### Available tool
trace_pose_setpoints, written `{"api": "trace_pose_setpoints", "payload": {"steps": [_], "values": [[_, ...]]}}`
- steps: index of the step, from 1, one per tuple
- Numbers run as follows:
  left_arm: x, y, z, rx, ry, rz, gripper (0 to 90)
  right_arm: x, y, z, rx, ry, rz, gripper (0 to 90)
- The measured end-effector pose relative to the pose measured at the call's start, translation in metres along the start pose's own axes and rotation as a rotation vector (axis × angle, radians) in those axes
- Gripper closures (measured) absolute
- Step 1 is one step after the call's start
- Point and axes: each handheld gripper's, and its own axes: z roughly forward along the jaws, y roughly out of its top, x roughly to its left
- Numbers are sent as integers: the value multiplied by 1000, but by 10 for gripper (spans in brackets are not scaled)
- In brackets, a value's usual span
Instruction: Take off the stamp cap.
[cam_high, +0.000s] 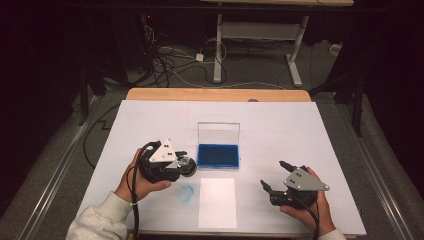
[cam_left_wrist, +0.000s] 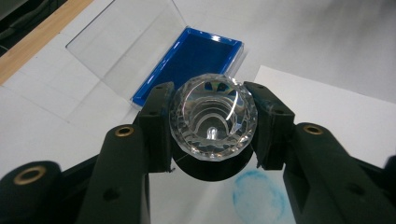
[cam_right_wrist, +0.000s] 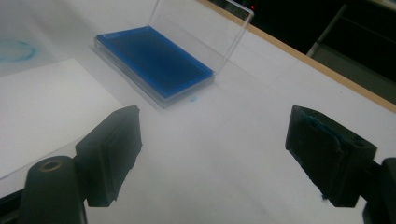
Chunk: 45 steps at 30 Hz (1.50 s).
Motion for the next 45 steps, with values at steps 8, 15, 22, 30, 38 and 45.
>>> {"api": "trace_pose_setpoints", "payload": {"steps": [8, 15, 22, 30, 38, 45], "values": [[-3, 11, 13, -47, -47, 4, 545, 19, 22, 23, -20, 86, -29, 182], [-9, 21, 25, -75, -91, -1, 546, 48, 43, 50, -37, 196, -19, 164], [-19, 29, 37, -99, -144, -7, 545, 73, 49, 67, -18, 274, -43, 182], [-29, 33, 41, -104, -178, 7, 546, 78, 48, 69, -48, 281, -19, 208], [-35, 34, 44, -111, -191, 8, 546, 83, 47, 69, -58, 298, -3, 235], [-37, 35, 44, -129, -204, 9, 546, 84, 45, 71, -49, 290, 16, 276]]}}
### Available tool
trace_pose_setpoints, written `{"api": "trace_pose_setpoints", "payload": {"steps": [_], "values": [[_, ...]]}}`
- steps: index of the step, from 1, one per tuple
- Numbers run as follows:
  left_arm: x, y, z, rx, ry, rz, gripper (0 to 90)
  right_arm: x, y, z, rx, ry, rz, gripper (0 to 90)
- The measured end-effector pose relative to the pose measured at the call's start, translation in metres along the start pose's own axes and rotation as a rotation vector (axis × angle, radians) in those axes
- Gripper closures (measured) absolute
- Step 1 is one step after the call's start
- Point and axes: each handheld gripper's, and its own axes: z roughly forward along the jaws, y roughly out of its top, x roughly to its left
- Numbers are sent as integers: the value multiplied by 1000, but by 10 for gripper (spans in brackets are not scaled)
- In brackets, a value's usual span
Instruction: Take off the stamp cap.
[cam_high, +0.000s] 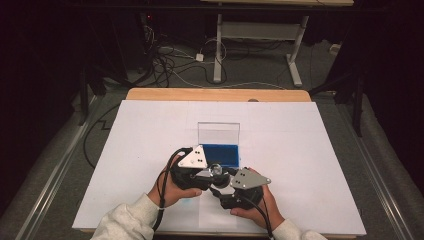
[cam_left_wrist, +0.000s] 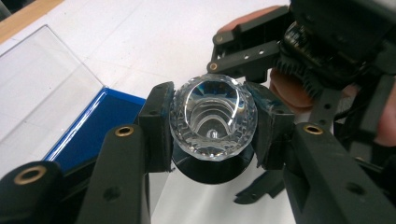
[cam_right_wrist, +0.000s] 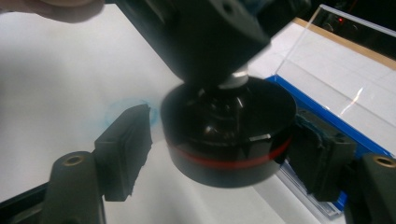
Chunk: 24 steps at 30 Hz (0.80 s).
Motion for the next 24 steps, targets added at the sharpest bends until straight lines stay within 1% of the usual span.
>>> {"api": "trace_pose_setpoints", "payload": {"steps": [3, 4, 7, 9, 10, 12, 13, 17, 18, 20, 22, 24], "values": [[0, 0, -1, -13, -9, -7, 545, -1, -3, 1, 11, -13, 5, 318], [-1, 0, -1, -12, -9, -6, 546, -2, -4, 2, 11, -14, 9, 347], [0, 0, -2, -16, -9, -7, 545, -3, -4, 0, 6, -20, -7, 373], [1, -1, -3, -23, -15, -11, 545, -3, -4, -1, -2, -23, -17, 375], [0, -1, -3, -21, -13, -9, 545, -2, -5, -1, -6, -24, -12, 375], [0, -2, -3, -26, -16, -11, 545, -2, -4, -1, -3, -38, -28, 377], [0, -2, -4, -29, -17, -11, 546, -1, -4, -2, -1, -41, -39, 379], [1, -2, -6, -39, -28, -5, 546, 0, -4, -5, -10, -49, -58, 382], [0, -3, -6, -43, -30, -1, 545, 1, -3, -6, -11, -58, -63, 383], [0, -4, -7, -49, -38, 1, 546, 2, -2, -7, -8, -62, -82, 384], [0, -5, -8, -47, -47, 3, 545, 2, -2, -8, 1, -51, -100, 384], [0, -5, -8, -50, -59, -1, 546, 2, -1, -9, 4, -36, -98, 385]]}}
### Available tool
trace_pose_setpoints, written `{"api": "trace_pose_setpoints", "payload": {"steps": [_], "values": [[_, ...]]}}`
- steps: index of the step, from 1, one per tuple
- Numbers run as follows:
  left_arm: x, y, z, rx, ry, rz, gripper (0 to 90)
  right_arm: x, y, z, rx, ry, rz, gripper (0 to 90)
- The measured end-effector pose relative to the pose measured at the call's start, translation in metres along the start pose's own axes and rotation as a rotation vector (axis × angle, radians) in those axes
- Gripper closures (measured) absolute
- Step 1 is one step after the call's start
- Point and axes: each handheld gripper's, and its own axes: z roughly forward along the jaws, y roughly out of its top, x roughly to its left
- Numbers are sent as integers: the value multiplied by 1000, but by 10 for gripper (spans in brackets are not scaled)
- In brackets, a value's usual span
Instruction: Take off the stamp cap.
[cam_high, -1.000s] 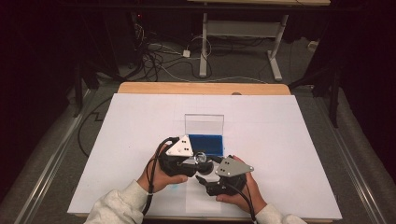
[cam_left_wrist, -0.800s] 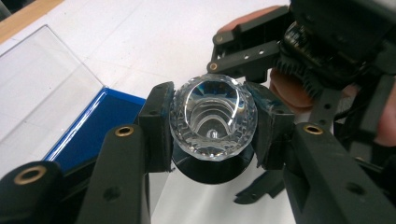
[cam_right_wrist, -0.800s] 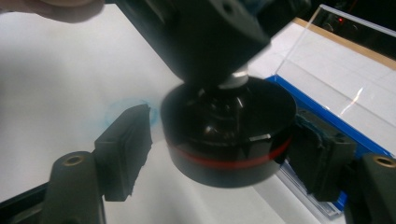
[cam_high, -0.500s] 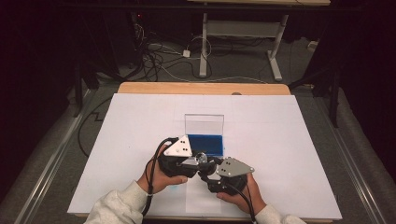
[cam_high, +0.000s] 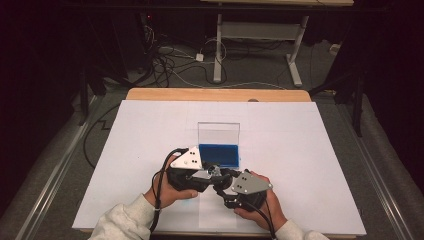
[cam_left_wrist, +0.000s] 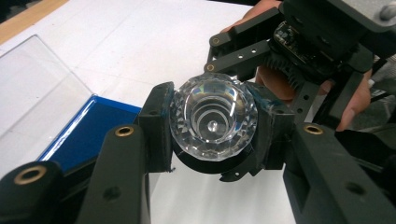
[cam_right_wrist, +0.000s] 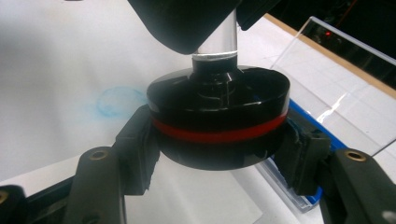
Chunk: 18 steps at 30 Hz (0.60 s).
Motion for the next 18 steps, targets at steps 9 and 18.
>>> {"api": "trace_pose_setpoints", "payload": {"steps": [9, 18], "values": [[0, 0, 1, 9, -21, -6, 545, -1, 1, -2, 28, 22, -32, 388], [-1, 1, 1, 17, -19, 3, 545, 0, 2, -3, 38, 16, -58, 389]]}}
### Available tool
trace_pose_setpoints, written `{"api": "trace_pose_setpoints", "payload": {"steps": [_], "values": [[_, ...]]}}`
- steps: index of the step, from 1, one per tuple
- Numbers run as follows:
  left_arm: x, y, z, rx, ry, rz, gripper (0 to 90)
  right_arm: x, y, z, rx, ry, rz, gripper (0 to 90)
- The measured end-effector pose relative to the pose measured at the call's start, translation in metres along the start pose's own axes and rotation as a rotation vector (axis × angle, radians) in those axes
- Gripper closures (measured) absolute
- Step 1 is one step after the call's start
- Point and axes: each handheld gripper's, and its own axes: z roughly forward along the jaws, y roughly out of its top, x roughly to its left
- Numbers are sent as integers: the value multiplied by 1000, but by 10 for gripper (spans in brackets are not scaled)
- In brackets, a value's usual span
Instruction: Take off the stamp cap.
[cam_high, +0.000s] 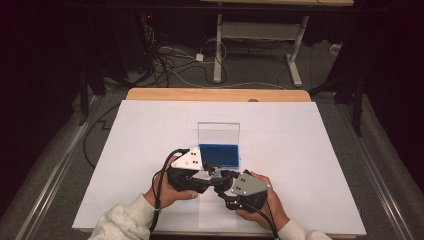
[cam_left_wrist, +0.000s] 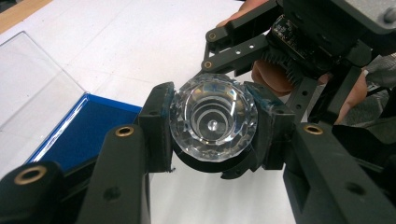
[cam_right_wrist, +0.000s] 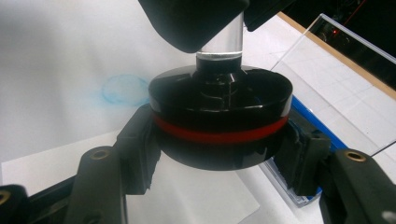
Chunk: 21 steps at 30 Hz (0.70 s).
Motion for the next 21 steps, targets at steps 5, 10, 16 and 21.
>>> {"api": "trace_pose_setpoints", "payload": {"steps": [5, 10, 16, 21], "values": [[1, 0, 0, 5, -9, -2, 546, 1, 0, 0, 6, 2, -6, 389], [0, 0, 0, 7, -14, -2, 545, 0, 0, -1, 9, 12, -16, 390], [1, 0, 0, 0, -19, 1, 545, -1, 0, -2, 6, 16, -16, 390], [-1, 0, 0, -5, -9, 12, 546, -3, -1, -2, -11, 31, 10, 387]]}}
